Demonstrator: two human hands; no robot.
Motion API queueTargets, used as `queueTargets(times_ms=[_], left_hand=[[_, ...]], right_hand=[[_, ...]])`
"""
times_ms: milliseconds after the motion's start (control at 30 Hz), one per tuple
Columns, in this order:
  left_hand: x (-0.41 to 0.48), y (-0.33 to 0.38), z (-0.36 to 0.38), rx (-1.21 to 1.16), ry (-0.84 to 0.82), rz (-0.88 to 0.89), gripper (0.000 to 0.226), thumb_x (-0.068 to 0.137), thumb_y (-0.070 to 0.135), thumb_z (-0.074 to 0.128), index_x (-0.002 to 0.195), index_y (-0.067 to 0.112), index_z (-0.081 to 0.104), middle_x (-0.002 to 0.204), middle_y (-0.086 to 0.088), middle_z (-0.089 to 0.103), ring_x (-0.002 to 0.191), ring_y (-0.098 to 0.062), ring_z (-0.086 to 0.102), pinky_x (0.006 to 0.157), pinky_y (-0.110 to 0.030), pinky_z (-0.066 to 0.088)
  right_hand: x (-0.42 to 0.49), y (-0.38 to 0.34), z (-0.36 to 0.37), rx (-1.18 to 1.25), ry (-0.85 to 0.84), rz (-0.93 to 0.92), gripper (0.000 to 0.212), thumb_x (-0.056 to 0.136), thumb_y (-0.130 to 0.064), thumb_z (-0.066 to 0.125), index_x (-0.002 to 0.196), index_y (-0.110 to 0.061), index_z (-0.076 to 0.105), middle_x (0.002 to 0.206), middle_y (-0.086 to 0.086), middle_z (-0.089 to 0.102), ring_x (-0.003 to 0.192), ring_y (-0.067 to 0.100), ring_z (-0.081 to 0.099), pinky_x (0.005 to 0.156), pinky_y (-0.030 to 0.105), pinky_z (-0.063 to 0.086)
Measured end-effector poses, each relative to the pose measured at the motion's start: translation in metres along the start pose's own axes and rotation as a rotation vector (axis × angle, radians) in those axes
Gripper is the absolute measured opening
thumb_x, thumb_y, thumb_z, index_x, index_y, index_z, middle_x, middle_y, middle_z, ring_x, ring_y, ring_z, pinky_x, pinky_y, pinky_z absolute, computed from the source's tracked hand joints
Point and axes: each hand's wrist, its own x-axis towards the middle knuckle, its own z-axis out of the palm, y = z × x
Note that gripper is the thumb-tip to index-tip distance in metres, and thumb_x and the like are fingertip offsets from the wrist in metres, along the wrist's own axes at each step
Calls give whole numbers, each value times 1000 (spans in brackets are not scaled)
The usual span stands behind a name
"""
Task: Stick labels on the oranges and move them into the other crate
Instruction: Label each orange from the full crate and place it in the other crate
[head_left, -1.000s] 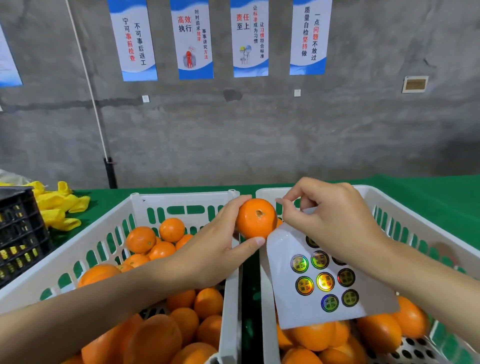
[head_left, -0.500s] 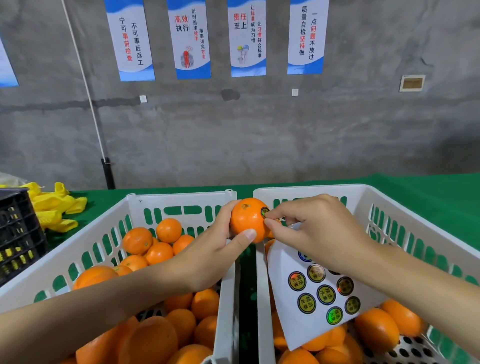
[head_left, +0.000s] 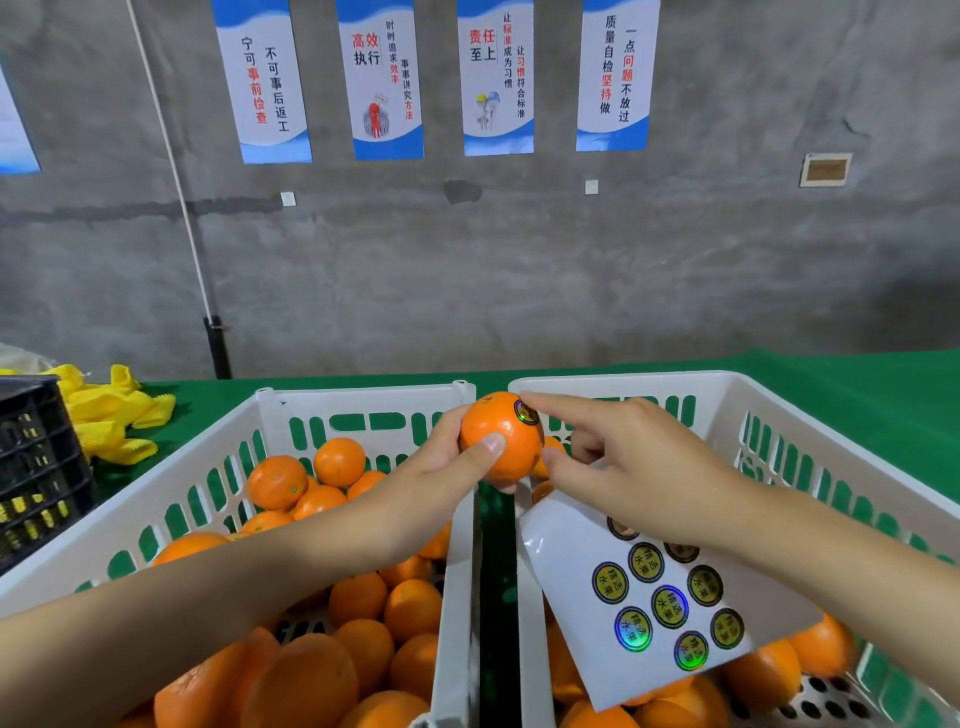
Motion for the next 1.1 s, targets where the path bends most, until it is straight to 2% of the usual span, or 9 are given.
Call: queueTargets(times_ms=[100,233,367,467,600,833,900,1000,1100], left_hand=[[0,0,0,2,-5,1,71,77,72,53,140,46,31,141,8,52,133,-15,50,118,-46,36],[-1,1,0,-6,3,9,96,66,78,54,150,39,27,146,5,49,135,-19,49,117,-47,36],[-3,-1,2,45,-48,54,72,76,67,61,140,48,34,141,15,53,132,-9,51,114,-43,42],[-4,-1,5,37,-43,77,59,84,51,74,134,51,42,135,25,57,126,3,54,107,-30,49],[-5,2,4,181,-42,114,70,78,38,84,137,45,47,132,24,59,121,6,56,89,-11,50],[-7,12,4,148,-49,114,29,95,22,67,123,31,65,120,15,70,112,-5,65,99,-30,52],[-10,17,4,57,-30,106,20,102,28,54,110,30,73,112,10,74,109,-6,67,101,-32,48],[-15,25,5,18,-70,135,44,99,53,40,103,29,78,110,10,75,109,-4,66,103,-28,43],[-19,32,10,9,-139,204,27,91,53,56,87,38,77,90,18,74,90,4,67,82,-13,48]], right_hand=[[-1,-1,-2,3,-13,3,55,90,-36,48,144,-41,45,49,-12,49,50,8,46,51,25,38],[1,-2,-11,77,136,8,26,93,-25,57,111,-33,74,52,-19,52,54,5,51,54,20,40],[2,-4,-17,206,192,23,24,87,-30,53,85,-26,76,70,-10,71,67,14,65,65,38,52],[2,-3,-17,240,231,19,32,84,-32,49,74,-17,75,71,-7,70,70,12,65,64,35,48],[2,-4,-13,197,203,54,30,86,-30,49,72,-17,72,68,-4,68,67,17,63,62,38,48],[5,-2,-9,224,175,193,27,91,-36,58,72,-23,71,49,-1,57,47,19,46,54,33,43],[6,-2,-8,303,166,219,27,92,-35,62,71,-21,70,45,1,51,44,10,36,51,29,34],[6,-3,-8,420,140,224,23,90,-37,66,73,-22,72,55,14,57,51,12,38,54,29,33],[6,-3,-6,495,129,218,22,89,-36,67,75,-21,72,44,-2,46,46,9,34,50,22,32]])
